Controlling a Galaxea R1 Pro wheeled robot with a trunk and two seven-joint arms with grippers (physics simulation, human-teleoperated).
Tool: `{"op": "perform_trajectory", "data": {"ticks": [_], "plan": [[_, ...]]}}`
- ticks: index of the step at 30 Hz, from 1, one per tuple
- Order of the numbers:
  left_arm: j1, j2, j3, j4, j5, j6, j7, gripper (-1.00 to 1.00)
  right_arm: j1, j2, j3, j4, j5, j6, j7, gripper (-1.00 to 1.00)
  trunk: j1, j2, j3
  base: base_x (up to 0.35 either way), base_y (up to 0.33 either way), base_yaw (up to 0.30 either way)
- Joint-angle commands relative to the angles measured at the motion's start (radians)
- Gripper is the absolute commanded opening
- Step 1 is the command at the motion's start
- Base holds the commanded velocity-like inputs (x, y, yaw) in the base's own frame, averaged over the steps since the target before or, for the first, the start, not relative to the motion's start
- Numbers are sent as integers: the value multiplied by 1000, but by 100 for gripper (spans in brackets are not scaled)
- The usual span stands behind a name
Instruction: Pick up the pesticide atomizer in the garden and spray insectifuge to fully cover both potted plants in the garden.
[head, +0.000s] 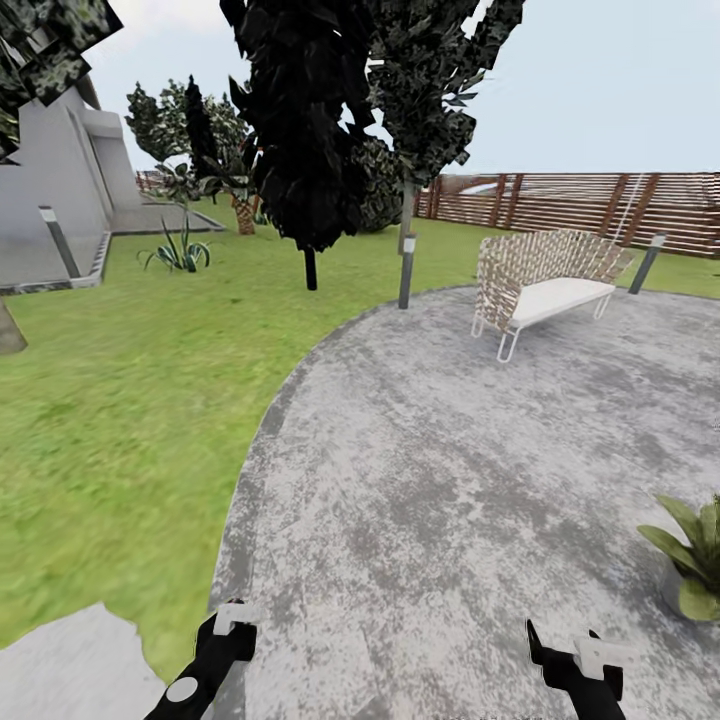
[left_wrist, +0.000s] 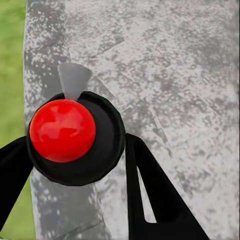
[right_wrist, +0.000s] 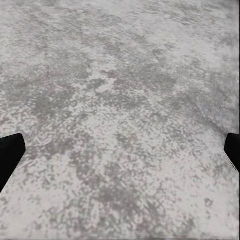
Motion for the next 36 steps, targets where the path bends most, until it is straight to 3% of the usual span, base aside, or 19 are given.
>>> {"op": "perform_trajectory", "data": {"ticks": [1,36], "plan": [[0,1,-3,0,-2,-3,1,-100,-1,0,0,1,0,-3,0,100,0,0,0,0,0,-253],[0,1,-6,4,-2,-3,1,-100,-1,0,0,13,0,-3,0,100,0,0,36,8,-14,-253]]}}
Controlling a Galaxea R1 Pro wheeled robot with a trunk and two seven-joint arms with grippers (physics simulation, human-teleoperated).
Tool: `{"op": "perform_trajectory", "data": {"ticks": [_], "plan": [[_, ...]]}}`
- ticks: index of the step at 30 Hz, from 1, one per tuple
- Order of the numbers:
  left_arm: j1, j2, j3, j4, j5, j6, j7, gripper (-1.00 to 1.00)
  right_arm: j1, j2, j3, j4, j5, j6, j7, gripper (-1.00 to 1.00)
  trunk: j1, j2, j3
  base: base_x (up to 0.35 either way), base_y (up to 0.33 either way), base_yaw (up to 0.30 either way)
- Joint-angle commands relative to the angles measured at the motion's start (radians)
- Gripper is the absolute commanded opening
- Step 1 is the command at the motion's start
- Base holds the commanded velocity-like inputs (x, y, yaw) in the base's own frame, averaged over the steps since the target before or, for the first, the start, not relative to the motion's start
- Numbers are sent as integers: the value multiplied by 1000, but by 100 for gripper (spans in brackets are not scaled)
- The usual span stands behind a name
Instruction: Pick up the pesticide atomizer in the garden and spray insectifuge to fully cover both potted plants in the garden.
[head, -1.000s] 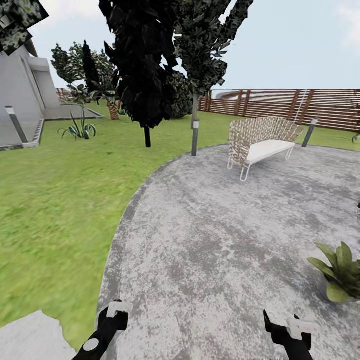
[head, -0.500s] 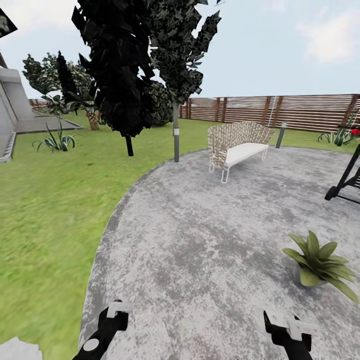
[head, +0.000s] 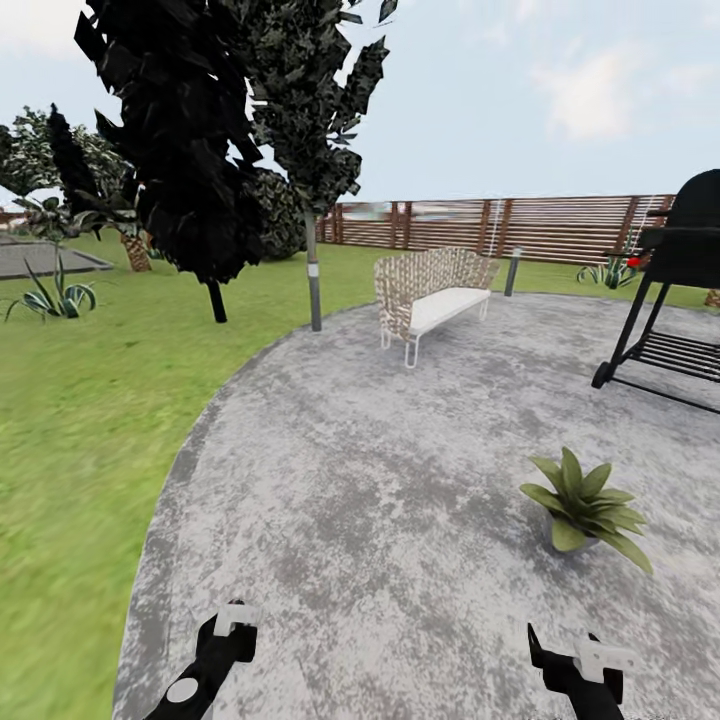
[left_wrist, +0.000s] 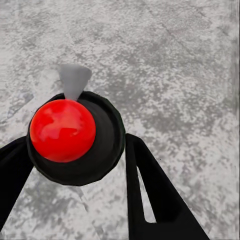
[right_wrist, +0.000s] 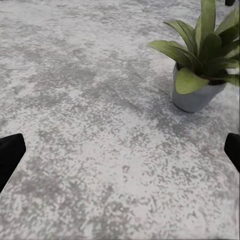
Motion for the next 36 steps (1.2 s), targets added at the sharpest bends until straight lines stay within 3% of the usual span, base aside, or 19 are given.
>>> {"op": "perform_trajectory", "data": {"ticks": [1,29,36], "plan": [[0,1,-3,0,-2,-3,1,-100,0,0,0,1,0,-3,0,100,0,0,0,80,-218,-253],[0,1,-1,-3,-2,-3,1,-100,-1,1,0,1,-1,-3,0,100,0,0,29,89,-259,-253],[0,1,0,-3,-1,-3,1,-100,-1,2,0,1,-1,-2,1,100,0,0,31,113,-262,-75]]}}
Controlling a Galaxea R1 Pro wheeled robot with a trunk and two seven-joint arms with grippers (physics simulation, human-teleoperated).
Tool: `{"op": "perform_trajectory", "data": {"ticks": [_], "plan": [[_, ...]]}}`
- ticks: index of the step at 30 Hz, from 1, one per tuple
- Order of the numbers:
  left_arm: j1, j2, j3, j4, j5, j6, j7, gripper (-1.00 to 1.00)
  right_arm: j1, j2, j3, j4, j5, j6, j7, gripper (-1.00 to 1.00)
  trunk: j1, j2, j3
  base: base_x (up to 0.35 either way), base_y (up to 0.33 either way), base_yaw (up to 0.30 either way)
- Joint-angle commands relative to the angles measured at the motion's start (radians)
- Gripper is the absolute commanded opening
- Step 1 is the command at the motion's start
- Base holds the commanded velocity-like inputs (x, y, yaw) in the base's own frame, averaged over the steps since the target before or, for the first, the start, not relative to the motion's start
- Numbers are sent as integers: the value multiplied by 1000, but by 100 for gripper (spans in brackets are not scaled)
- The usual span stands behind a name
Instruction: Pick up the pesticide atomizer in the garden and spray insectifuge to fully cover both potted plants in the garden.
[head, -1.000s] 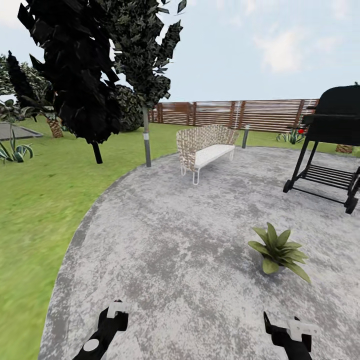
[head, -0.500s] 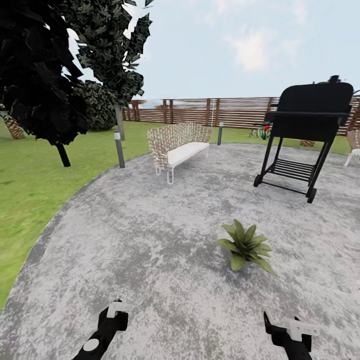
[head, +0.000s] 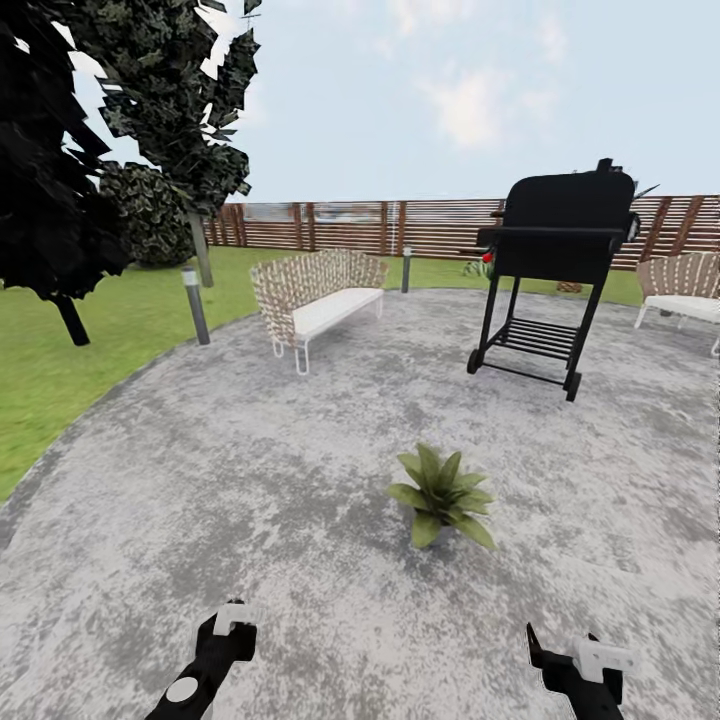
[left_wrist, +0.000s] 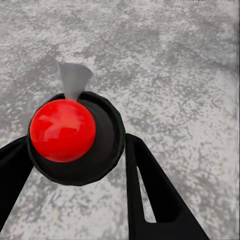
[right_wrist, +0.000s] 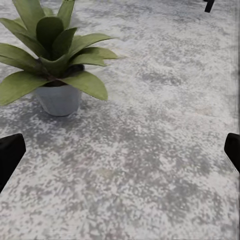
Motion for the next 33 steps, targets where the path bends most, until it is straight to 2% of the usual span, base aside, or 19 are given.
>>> {"op": "perform_trajectory", "data": {"ticks": [1,33], "plan": [[-1,1,-3,0,-2,-3,1,-100,0,0,0,1,0,-3,0,100,0,0,-1,136,-262,-9],[-1,1,-3,0,0,-3,1,-100,-1,2,1,3,1,-4,-1,100,0,0,-1,139,-262,-1]]}}
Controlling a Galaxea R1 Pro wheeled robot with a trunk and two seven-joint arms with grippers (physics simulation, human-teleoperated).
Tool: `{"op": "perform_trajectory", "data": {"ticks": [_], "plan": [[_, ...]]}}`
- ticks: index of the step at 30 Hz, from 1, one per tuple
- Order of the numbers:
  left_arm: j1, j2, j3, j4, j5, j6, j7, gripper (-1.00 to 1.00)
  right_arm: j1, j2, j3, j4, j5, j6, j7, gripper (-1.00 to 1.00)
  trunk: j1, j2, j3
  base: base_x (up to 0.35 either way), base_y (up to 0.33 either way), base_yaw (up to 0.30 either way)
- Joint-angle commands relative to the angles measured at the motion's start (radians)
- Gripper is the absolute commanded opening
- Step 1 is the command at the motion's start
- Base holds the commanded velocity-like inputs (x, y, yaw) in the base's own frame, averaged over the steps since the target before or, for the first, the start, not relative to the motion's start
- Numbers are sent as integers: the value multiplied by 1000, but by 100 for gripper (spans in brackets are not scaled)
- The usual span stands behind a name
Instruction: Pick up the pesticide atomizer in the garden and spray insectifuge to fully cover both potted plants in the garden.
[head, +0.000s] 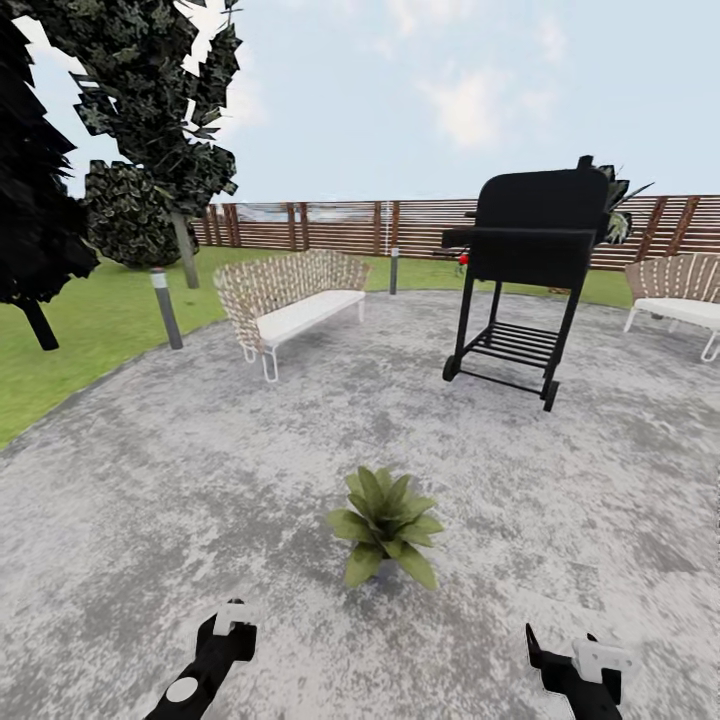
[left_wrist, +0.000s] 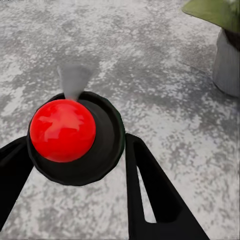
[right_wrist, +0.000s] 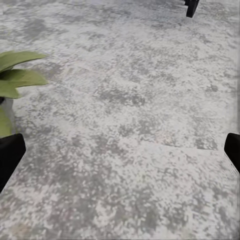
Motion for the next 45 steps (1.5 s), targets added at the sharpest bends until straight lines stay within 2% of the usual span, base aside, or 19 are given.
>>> {"op": "perform_trajectory", "data": {"ticks": [1,10,34,45], "plan": [[-1,1,-3,0,-2,-3,1,-100,-1,0,0,1,0,-3,0,100,0,0,-1,130,-261,0],[-1,1,-3,0,-2,-4,1,-100,-1,0,0,0,-1,-4,1,100,0,0,-1,42,-173,0],[-1,0,-5,-1,-3,-4,1,-100,-1,-6,-2,2,3,-1,3,100,0,0,-1,6,-11,20],[-1,-1,-5,-1,-3,-4,1,-100,-1,-2,0,29,0,-2,2,100,0,0,-1,103,-227,0]]}}
